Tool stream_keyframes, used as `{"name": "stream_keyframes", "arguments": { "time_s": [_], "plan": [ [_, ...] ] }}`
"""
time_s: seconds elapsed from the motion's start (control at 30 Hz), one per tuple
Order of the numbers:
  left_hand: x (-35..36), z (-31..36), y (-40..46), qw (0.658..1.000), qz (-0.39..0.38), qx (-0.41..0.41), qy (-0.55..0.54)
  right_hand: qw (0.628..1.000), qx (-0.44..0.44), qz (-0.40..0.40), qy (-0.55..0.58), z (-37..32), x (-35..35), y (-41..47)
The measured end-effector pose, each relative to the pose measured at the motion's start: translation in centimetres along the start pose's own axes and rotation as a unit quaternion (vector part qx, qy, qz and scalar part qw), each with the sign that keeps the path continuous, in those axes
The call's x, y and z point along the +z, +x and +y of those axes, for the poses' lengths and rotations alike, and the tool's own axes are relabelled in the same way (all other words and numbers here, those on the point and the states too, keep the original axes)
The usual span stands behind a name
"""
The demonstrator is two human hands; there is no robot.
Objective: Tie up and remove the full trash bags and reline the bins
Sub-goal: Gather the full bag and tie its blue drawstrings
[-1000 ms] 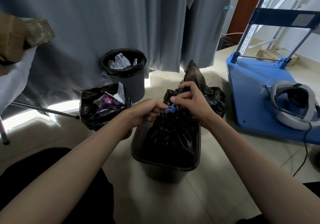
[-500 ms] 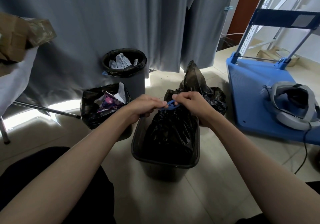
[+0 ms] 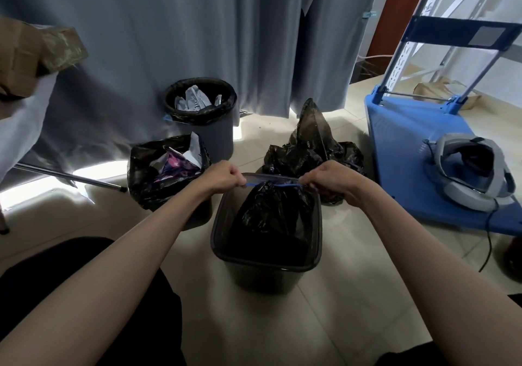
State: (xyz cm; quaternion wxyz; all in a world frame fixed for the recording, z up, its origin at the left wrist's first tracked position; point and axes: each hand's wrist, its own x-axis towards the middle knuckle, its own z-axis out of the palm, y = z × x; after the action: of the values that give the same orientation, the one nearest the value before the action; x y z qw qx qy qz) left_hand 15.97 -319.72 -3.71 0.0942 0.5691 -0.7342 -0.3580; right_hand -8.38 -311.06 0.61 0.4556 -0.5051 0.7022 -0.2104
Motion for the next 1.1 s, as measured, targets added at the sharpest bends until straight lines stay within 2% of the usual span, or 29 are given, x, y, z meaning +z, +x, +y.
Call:
{"name": "stream_keyframes", "arguments": {
  "time_s": [0.1,0.17,0.27,0.37,0.57,0.7,0.83,0.97,1.1],
  "plan": [
    [0.8,-1.1,0.2,0.997,-0.024,-0.030,0.065,0.998,0.056,-0.019,-0.038,1.3,-0.1,-0.2],
    [1.2,-1.2,0.1,0.996,-0.034,-0.032,0.072,0.998,0.062,-0.001,-0.028,1.9,0.3,-0.3],
    [0.6,-0.7,-0.2,0.999,-0.019,-0.024,0.042,0.992,0.032,0.040,0.112,2.1,0.5,0.0],
    [-0.8,0.6,-0.8,0.998,0.000,0.016,-0.058,0.963,-0.016,0.002,0.268,1.2,0.6,0.3],
    [-2.2,3.0,-2.7,0.990,-0.005,0.071,-0.120,0.933,-0.037,-0.047,0.355,-0.3,2.7,0.8],
    [-2.7,3.3,-2.8,0.985,0.018,0.092,-0.147,0.938,-0.068,-0.041,0.337,-0.3,3.9,1.0],
    [-2.5,3.8,-2.9,0.974,0.034,0.124,-0.187,0.967,-0.115,-0.035,0.225,0.1,5.3,1.9],
    [-1.2,4.6,-3.2,0.958,0.026,0.157,-0.237,0.972,-0.160,0.010,0.170,-0.4,5.9,1.9],
    [-0.5,3.7,-2.4,0.973,0.000,0.153,-0.175,0.971,-0.168,0.048,0.165,-0.2,5.3,1.9]
  ]
}}
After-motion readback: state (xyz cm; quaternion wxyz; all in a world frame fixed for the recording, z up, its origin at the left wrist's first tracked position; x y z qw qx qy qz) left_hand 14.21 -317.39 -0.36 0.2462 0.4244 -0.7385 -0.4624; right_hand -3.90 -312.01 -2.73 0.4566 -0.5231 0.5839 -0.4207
